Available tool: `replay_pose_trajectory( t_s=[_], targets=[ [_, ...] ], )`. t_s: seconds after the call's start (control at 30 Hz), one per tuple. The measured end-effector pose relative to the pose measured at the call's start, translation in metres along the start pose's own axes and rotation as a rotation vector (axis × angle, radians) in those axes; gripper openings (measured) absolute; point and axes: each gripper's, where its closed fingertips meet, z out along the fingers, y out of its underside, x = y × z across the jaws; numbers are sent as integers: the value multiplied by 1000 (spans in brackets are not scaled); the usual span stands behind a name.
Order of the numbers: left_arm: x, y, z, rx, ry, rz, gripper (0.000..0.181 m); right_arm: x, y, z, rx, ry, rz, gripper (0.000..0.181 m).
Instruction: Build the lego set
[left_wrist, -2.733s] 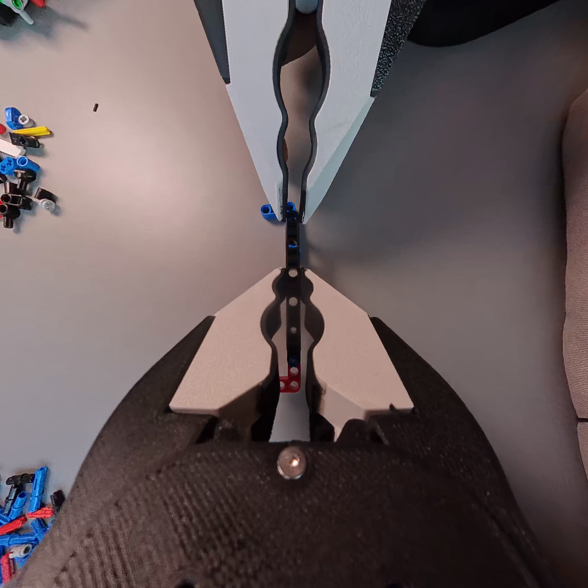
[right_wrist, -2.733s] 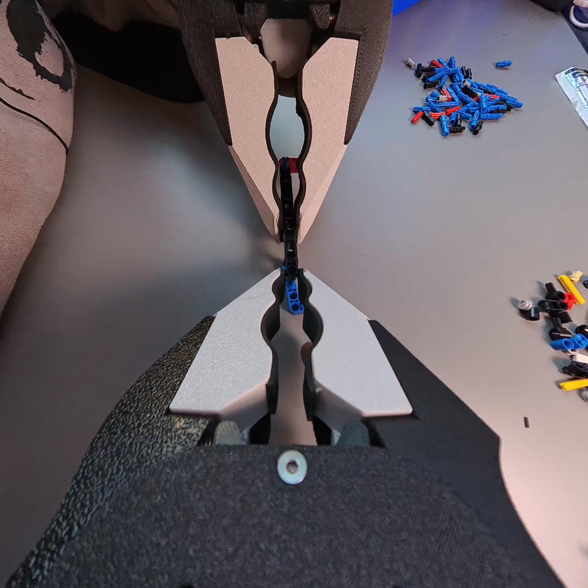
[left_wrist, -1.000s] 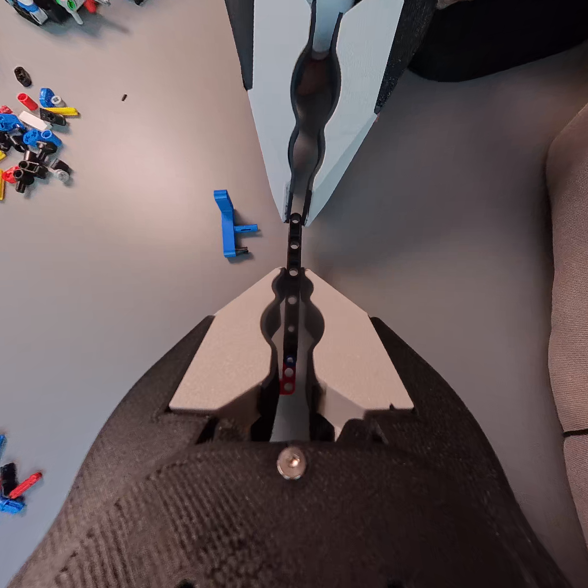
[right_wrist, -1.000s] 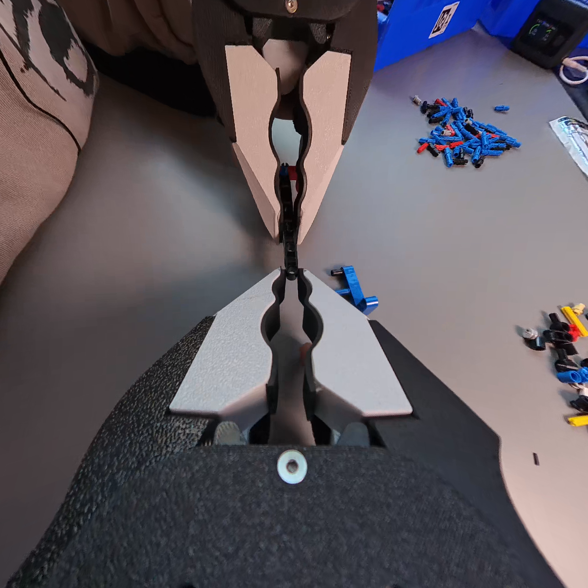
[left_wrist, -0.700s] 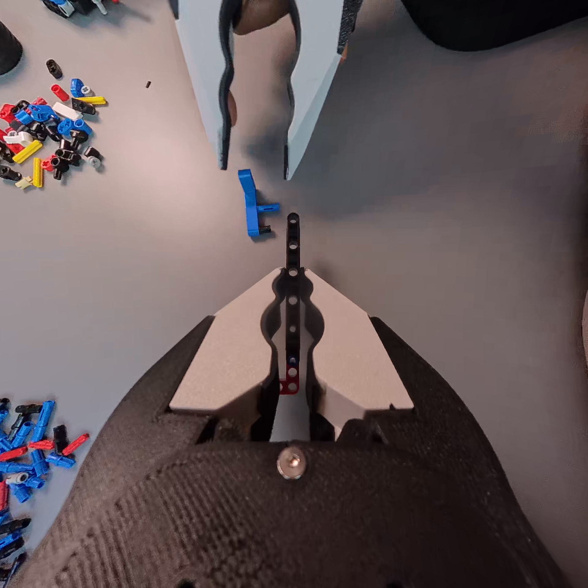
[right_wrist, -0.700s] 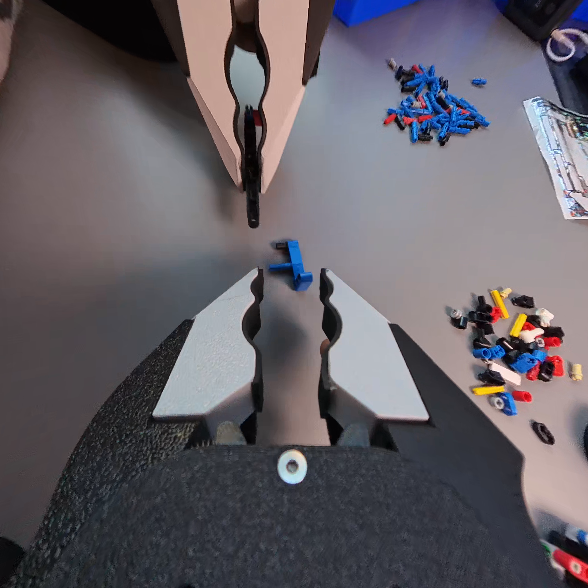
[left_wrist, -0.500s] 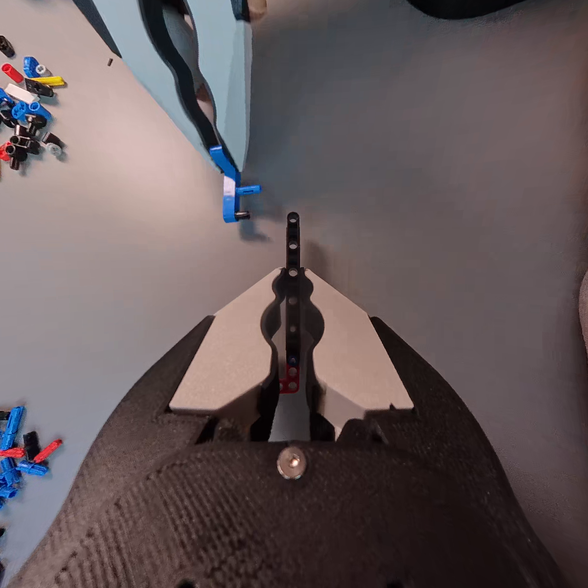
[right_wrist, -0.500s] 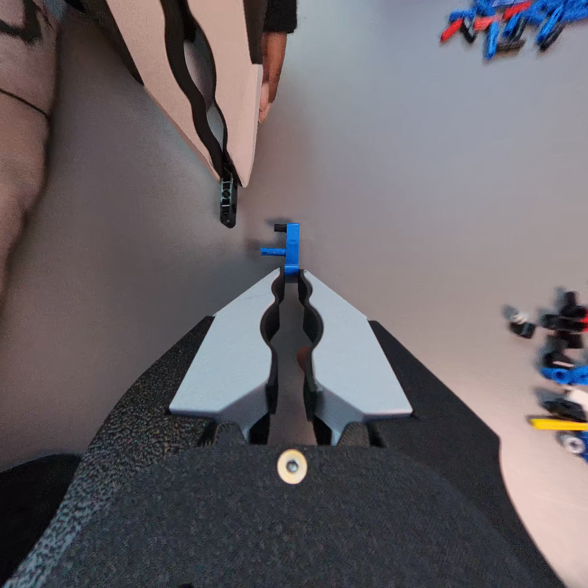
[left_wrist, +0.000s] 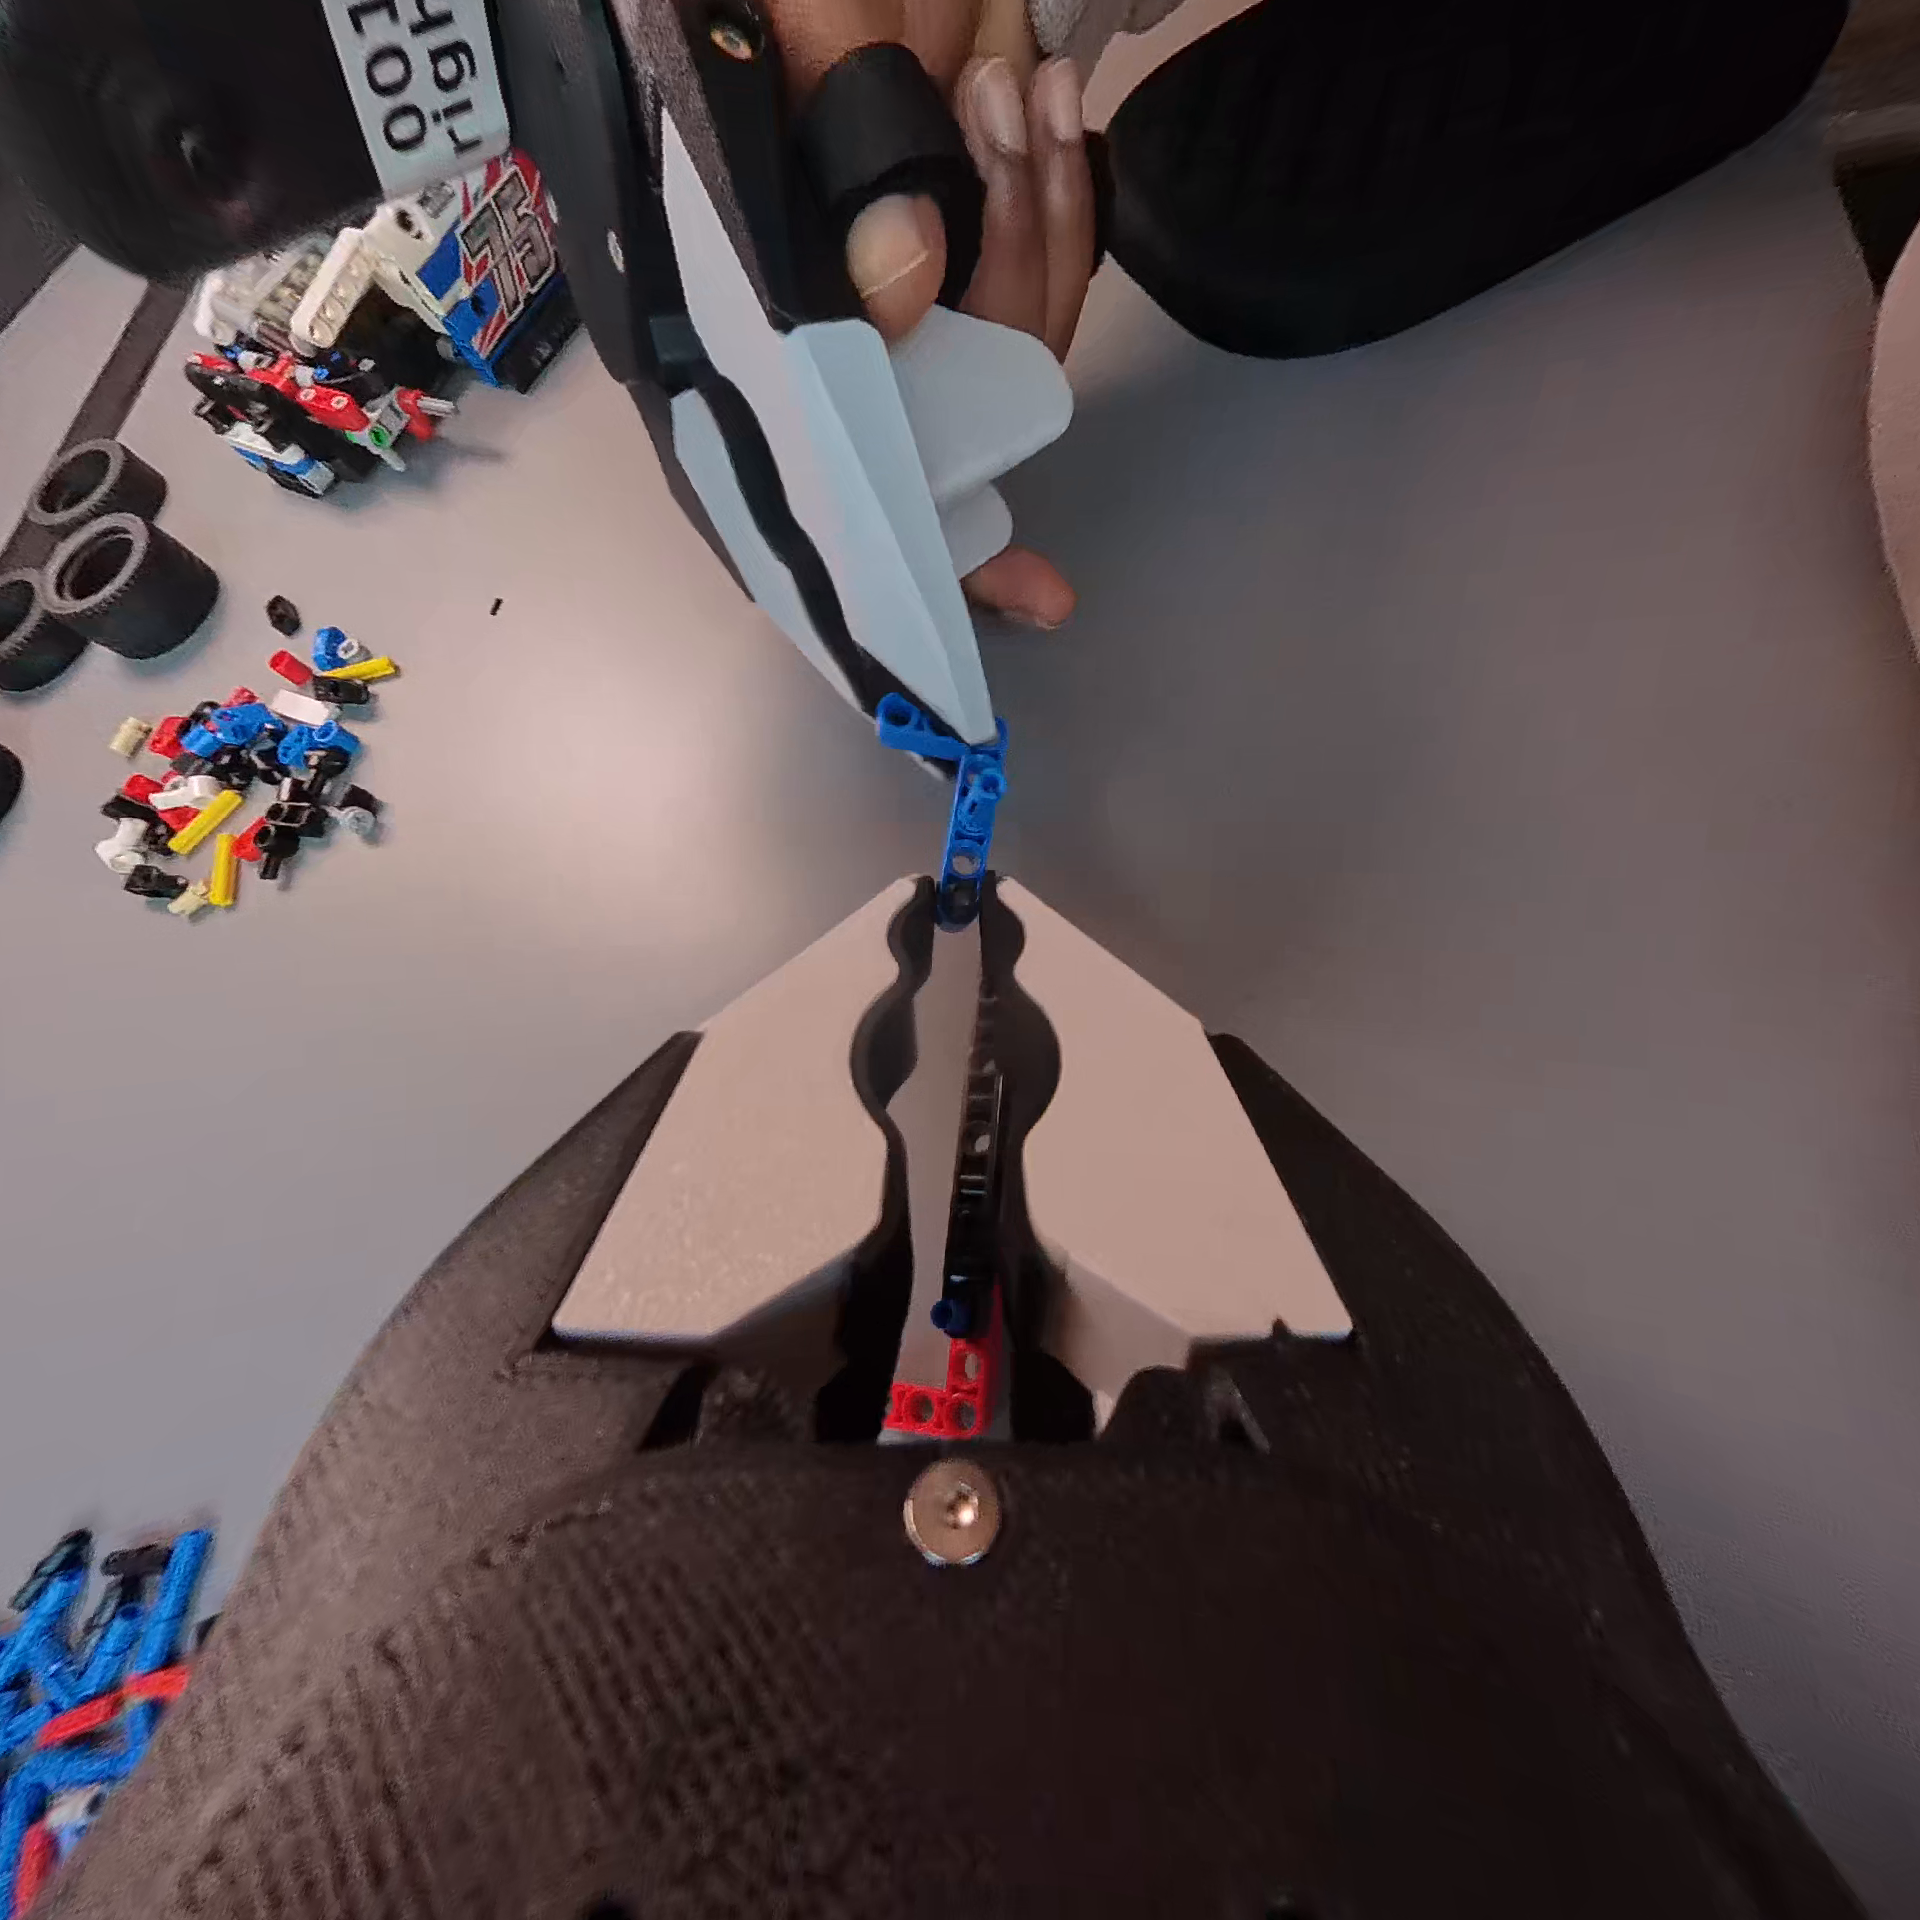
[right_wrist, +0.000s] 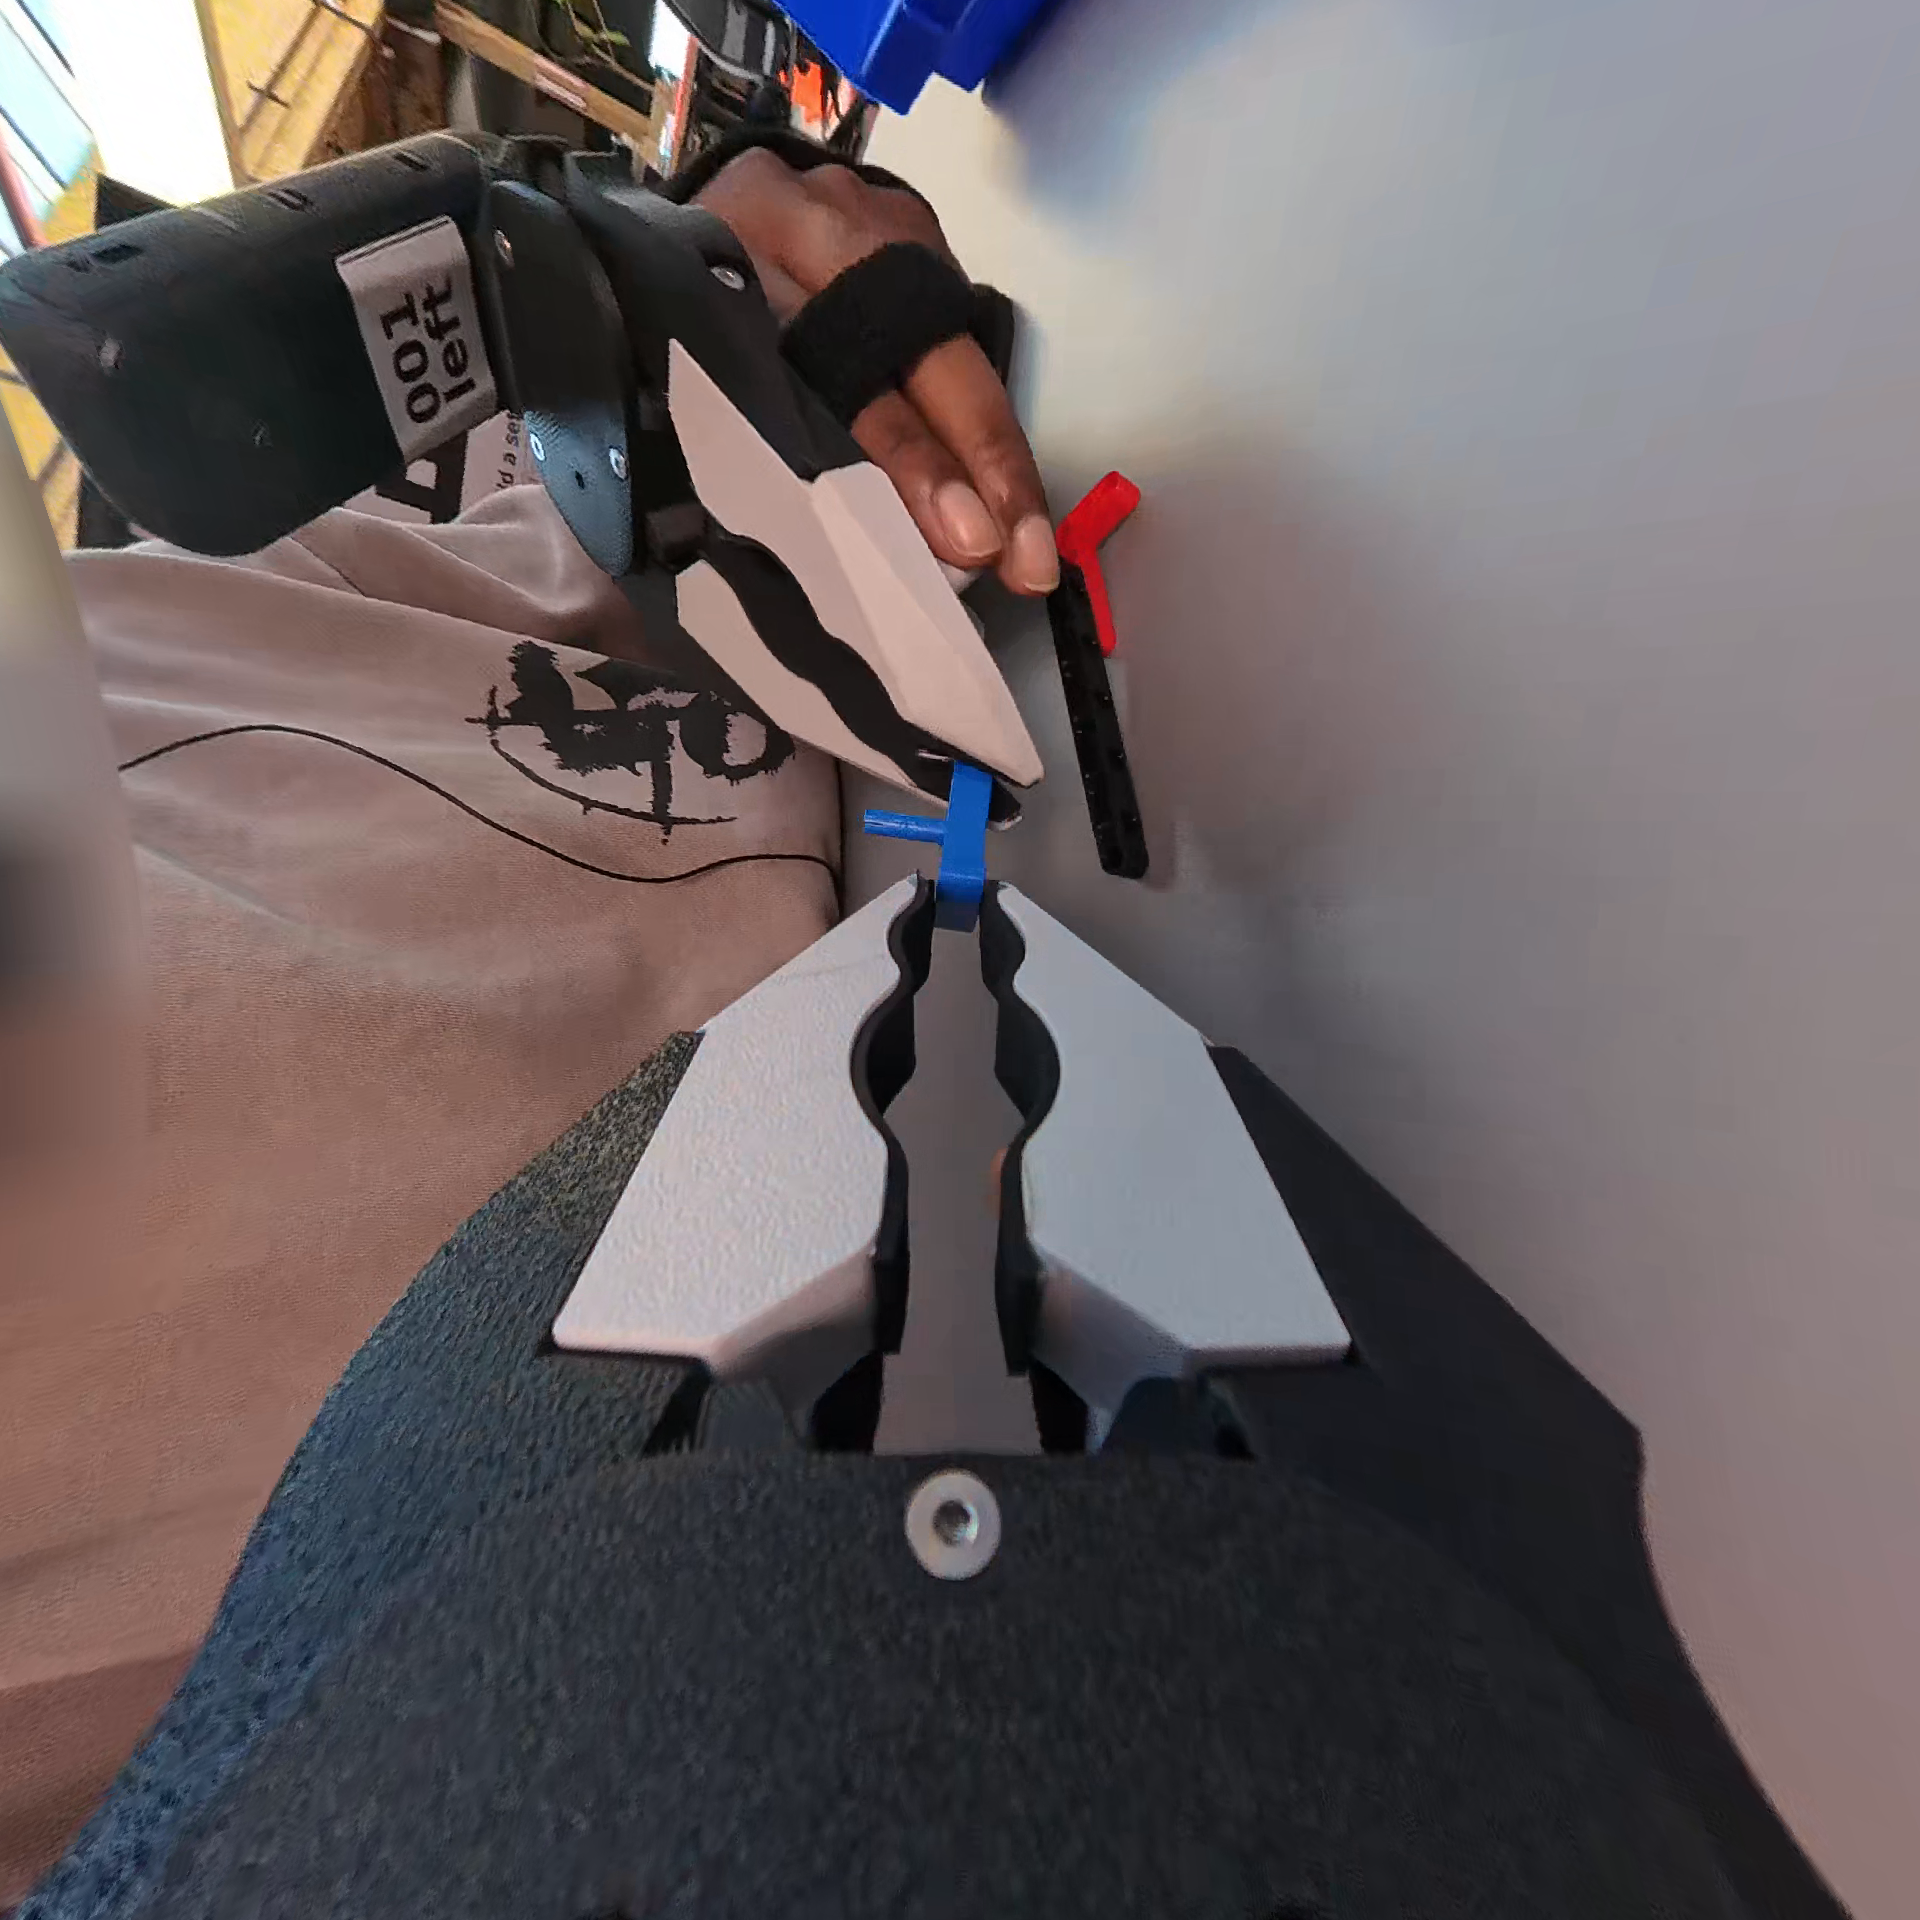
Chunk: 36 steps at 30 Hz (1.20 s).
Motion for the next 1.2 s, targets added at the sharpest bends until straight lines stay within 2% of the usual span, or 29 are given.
replay_pose_trajectory(
  t_s=[0.03, 0.07, 0.17, 0.27, 0.37, 0.5, 0.57, 0.63, 0.73, 0.83, 0.9, 1.03, 1.13, 1.2],
  targets=[
    [2, 0, 0, 6, 27, -26, 6, 2, -3, -4, 28, 31, -48, 11],
    [3, 1, 1, 8, 51, -67, 6, 6, -7, -9, 55, 88, -139, 19],
    [4, 7, 3, -5, 103, -178, 6, 2, -12, -25, 111, 317, -582, 37],
    [7, 10, 7, -26, 144, -219, 6, -4, -4, -16, 66, 486, -891, 36],
    [8, 10, 12, -55, 164, -204, 6, 10, 4, -1, -37, 609, -1031, 23],
    [9, 12, 17, -80, 160, -194, 6, 21, 4, 5, -101, 629, -1012, 5],
    [8, 13, 14, -82, 154, -185, 7, 28, 7, 6, -156, 639, -985, 5],
    [8, 19, 8, -118, 152, -186, 23, 29, 9, 7, -181, 632, -963, 5],
    [7, 29, -2, -160, 142, -181, 28, 36, 12, 5, -223, 664, -934, 5],
    [5, 39, -1, -214, 102, -138, 23, 37, 13, 6, -225, 669, -911, 5],
    [8, 38, 3, -199, 116, -132, 7, 38, 12, 3, -226, 686, -903, 5],
    [-1, 41, -7, -197, 85, -123, 6, 40, 16, -3, -229, 698, -876, 5],
    [-5, 21, -20, -86, 108, -207, 6, 40, 16, 2, -225, 699, -876, 5],
    [2, 12, -18, -81, 132, -188, 6, 39, 13, 8, -221, 699, -884, 5]
  ],
)
